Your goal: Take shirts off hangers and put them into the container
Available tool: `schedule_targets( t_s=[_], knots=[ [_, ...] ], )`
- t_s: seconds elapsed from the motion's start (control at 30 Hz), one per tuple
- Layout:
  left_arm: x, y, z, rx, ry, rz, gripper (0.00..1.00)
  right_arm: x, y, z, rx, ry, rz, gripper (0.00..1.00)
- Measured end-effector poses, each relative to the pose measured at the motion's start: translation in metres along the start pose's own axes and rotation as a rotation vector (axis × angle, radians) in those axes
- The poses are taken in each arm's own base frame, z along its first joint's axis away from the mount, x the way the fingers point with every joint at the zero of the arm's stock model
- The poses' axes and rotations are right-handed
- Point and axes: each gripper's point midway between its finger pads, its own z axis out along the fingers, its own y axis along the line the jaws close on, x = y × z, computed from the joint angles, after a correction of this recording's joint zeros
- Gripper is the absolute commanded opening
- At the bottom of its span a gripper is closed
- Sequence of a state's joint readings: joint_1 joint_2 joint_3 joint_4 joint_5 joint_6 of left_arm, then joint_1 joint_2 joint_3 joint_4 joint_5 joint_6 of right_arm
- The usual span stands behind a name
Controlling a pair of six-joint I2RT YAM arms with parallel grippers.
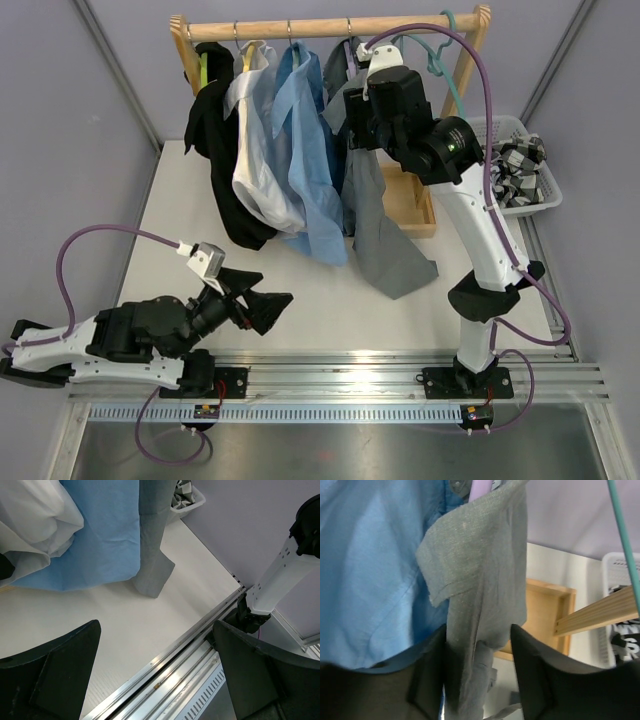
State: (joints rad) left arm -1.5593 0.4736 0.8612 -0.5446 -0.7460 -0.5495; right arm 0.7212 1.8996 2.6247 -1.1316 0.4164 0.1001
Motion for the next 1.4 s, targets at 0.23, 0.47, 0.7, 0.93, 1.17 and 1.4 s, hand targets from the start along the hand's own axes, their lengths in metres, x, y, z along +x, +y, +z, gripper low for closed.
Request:
schedule_targets(
  t_s=[0.23, 0.47, 0.7, 0.93, 1.17, 1.4],
  knots=[
    [0.001, 0.001, 0.0, 0.0, 0.001, -0.002, 0.98, 0.0, -0.007, -0.001, 0.039, -0.002, -0.007, 0.0],
    [0.002, 0.001, 0.001, -0.002, 0.004, 0.002, 0.98, -0.001, -0.016, -0.01, 0.062, -0.018, -0.021, 0.0],
    [0.006, 0.0, 0.003, -0.008, 0.012, 0.005, 0.98, -0.015, -0.026, -0.028, 0.056, -0.134, -0.039, 0.0],
    [0.01, 0.001, 0.005, -0.013, 0.021, 0.012, 0.98, -0.049, -0.031, -0.044, 0.048, -0.308, -0.033, 0.0],
    [0.012, 0.001, 0.005, -0.016, 0.025, 0.008, 0.98, -0.053, -0.03, -0.047, 0.044, -0.339, -0.015, 0.0],
    [0.012, 0.002, 0.008, -0.028, 0.024, 0.034, 0.98, -0.004, -0.039, -0.1, -0.014, -0.258, 0.075, 0.0]
  ],
)
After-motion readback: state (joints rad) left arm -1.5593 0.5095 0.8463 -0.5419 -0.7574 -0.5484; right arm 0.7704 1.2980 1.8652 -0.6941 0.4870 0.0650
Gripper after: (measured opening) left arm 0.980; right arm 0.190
